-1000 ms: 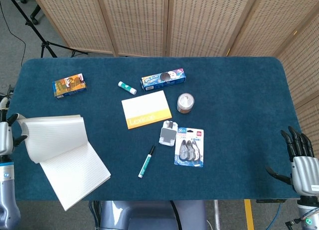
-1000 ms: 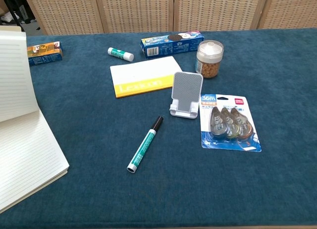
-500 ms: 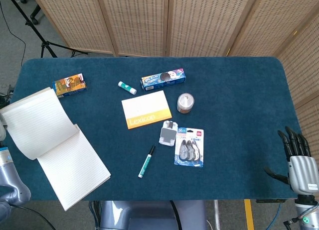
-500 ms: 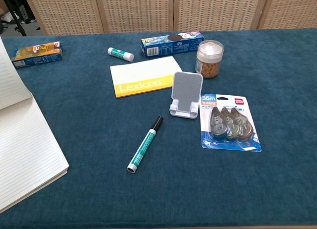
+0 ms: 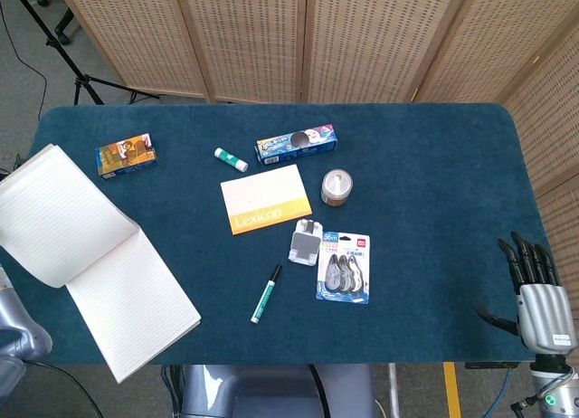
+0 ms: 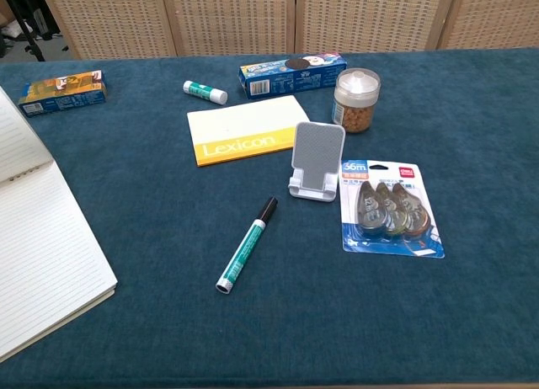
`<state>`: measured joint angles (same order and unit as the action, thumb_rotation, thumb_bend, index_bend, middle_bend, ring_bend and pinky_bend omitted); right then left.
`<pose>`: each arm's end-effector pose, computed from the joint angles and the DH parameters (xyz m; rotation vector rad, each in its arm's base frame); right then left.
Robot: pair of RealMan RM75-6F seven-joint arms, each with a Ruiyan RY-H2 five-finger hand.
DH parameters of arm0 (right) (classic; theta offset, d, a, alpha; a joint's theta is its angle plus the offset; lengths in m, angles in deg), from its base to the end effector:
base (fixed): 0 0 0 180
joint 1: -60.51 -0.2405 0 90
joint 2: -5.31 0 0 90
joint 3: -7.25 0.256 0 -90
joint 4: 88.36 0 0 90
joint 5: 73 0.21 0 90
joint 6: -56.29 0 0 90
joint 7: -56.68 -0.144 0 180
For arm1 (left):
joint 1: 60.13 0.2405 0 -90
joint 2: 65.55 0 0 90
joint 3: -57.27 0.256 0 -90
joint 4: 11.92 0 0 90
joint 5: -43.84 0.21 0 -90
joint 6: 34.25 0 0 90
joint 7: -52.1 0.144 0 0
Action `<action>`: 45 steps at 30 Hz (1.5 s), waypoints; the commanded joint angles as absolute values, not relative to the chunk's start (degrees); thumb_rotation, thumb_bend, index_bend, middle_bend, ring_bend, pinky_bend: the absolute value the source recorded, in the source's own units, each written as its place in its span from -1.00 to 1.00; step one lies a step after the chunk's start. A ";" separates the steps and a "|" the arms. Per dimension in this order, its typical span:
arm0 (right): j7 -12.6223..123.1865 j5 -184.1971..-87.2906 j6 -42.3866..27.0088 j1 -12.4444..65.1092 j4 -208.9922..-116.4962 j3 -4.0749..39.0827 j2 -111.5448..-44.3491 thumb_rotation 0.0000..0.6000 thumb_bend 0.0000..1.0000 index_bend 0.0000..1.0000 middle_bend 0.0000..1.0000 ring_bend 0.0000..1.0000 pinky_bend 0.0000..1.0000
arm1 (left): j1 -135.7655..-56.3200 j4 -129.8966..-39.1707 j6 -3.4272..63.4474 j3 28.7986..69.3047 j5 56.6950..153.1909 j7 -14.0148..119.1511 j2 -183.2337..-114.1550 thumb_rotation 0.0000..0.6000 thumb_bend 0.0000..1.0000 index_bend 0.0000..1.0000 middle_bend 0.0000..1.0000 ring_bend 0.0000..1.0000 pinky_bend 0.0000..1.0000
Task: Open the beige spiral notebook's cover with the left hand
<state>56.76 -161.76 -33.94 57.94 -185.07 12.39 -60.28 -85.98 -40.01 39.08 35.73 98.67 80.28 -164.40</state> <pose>-0.2865 -0.1751 0.1602 1.2991 -0.8869 1.0598 -0.4041 0.3320 0.1578 -0.9084 -0.4566 -0.2369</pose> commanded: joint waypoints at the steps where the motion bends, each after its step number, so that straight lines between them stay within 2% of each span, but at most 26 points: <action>1: 56.97 -161.71 -33.80 57.85 -184.98 12.38 -60.40 1.00 -1.00 -1.00 -1.00 -1.00 -1.00 | -87.39 -36.11 37.41 34.26 97.85 80.25 -165.66 1.00 0.09 0.83 -1.00 -1.00 -1.00; 8: 57.71 -161.64 -33.39 57.65 -184.79 12.26 -60.84 1.00 -1.00 -1.00 -1.00 -1.00 -1.00 | -89.44 -33.02 33.60 31.74 96.57 77.80 -165.39 1.00 0.07 0.83 -1.00 -1.00 -1.00; 10: 57.80 -161.51 -33.30 57.60 -184.72 12.30 -60.92 1.00 -1.00 -1.00 -1.00 -1.00 -1.00 | -89.25 -33.48 31.93 31.67 96.80 75.41 -164.84 1.00 -0.04 0.76 -1.00 -1.00 -1.00; 12: 57.86 -161.42 -33.24 57.56 -184.67 12.33 -60.98 1.00 -1.00 -1.00 -1.00 -1.00 -1.00 | -88.72 -34.44 30.74 31.79 97.15 73.03 -164.15 1.00 -0.33 0.38 -1.00 -1.00 -1.00; 14: 57.94 -161.46 -33.21 57.53 -184.65 12.29 -61.05 1.00 -1.00 -1.00 -1.00 -1.00 -1.00 | -87.97 -36.01 29.53 31.89 97.44 70.77 -163.06 1.00 -0.81 -0.49 -1.00 -1.00 -1.00; 16: 58.00 -161.57 -33.21 57.53 -184.65 12.21 -61.09 1.00 -1.00 -1.00 -1.00 -1.00 -1.00 | -87.15 -38.41 28.51 31.64 97.38 68.40 -161.65 1.00 -1.00 -0.95 -1.00 -1.00 -1.00; 17: 58.03 -161.59 -33.22 57.53 -184.66 12.20 -61.10 1.00 -1.00 -1.00 -1.00 -1.00 -1.00 | -86.87 -39.36 28.36 31.58 97.45 67.55 -161.06 1.00 -1.00 -1.00 -1.00 -1.00 -1.00; 24: 58.12 -161.73 -33.27 57.56 -184.75 12.07 -61.13 1.00 -1.00 -1.00 -1.00 -1.00 -1.00 | -83.50 -49.11 31.01 30.83 97.49 64.87 -154.88 1.00 -1.00 -1.00 -1.00 -1.00 -1.00; 29: 58.09 -161.95 -33.26 57.53 -184.87 11.96 -61.13 1.00 -1.00 -1.00 -1.00 -1.00 -1.00 | -79.01 -62.59 33.36 30.61 98.72 60.28 -146.75 1.00 -1.00 -1.00 -1.00 -1.00 -1.00; 36: 58.27 -162.24 -33.59 57.57 -184.89 11.95 -61.17 1.00 -1.00 -1.00 -1.00 -1.00 -1.00 | -70.33 -86.48 40.59 36.44 113.06 42.47 -134.22 1.00 -1.00 -1.00 -1.00 -1.00 -1.00; 42: 58.04 -162.31 -33.87 57.65 -184.79 12.02 -61.08 1.00 -1.00 -1.00 -1.00 -1.00 -1.00 | -66.57 -92.68 47.22 41.18 121.85 36.57 -131.78 1.00 -1.00 -1.00 -1.00 -1.00 -1.00; 45: 57.70 -162.38 -34.25 57.75 -184.80 12.15 -60.91 1.00 -1.00 -1.00 -1.00 -1.00 -1.00 | -64.50 -94.54 51.20 45.44 128.50 32.05 -131.54 1.00 -1.00 -1.00 -1.00 -1.00 -1.00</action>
